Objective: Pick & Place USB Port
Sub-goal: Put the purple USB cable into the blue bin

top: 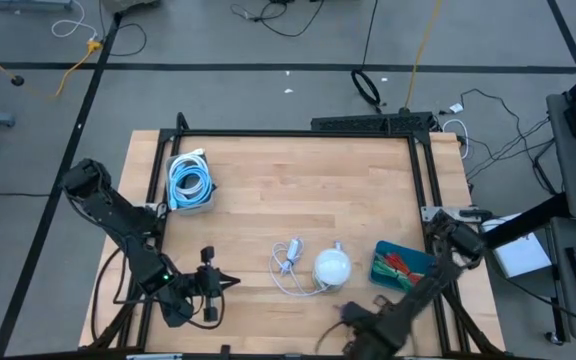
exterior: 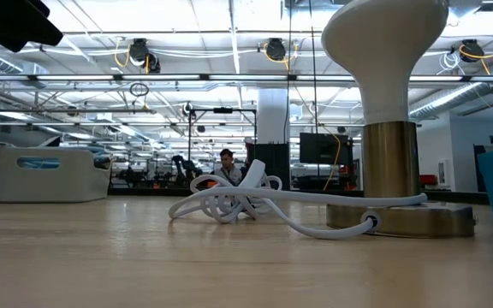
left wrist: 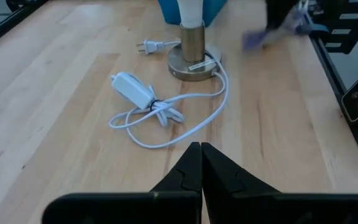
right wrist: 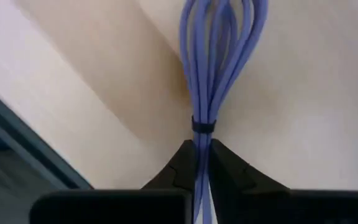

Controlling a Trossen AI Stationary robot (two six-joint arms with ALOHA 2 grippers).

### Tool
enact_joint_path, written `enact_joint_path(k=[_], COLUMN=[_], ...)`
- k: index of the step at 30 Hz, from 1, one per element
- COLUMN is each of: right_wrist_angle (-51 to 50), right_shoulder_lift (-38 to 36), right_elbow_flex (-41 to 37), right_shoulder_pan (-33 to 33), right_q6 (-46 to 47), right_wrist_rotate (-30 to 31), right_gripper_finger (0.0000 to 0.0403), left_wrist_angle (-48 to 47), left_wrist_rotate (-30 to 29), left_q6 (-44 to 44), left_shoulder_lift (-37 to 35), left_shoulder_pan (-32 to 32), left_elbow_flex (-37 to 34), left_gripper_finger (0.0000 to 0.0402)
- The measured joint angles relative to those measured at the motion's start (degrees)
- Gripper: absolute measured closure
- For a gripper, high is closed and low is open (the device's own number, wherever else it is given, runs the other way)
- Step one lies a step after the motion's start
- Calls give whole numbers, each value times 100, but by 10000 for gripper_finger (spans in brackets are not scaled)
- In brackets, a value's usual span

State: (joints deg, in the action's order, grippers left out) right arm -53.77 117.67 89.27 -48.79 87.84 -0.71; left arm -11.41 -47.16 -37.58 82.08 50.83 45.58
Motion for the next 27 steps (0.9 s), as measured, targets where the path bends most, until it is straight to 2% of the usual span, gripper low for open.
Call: enact_joint_path(k=[6, 9, 11, 16, 23, 27], right_wrist_angle=[-1855, -2974, -3705, -3645, -3659, -3632], right_shoulder_lift=[-855, -987, -1055, -1345, -1382, -1380], right_elbow_flex=[321, 560, 570, -200, -1456, -1971], right_shoulder_pan=[-645, -917, -1020, -968, -666, -629], right_q6=[1649, 2137, 2303, 1920, 1245, 1157], right_wrist_rotate=[87, 365, 345, 953, 511, 530], right_gripper_finger=[391, 391, 391, 391, 391, 391], left_wrist_angle=[-114, -183, -228, -261, -314, -365], left_wrist_rotate=[-78, -96, -102, -138, -138, -138], left_q6=[-140, -174, -213, -265, -295, -350], left_shoulder_lift=[0, 0, 0, 4, 4, 4], left_shoulder_pan=[0, 0, 0, 0, 0, 0], left_elbow_flex=[0, 0, 0, 0, 0, 0], left_gripper_finger=[401, 401, 401, 401, 401, 401])
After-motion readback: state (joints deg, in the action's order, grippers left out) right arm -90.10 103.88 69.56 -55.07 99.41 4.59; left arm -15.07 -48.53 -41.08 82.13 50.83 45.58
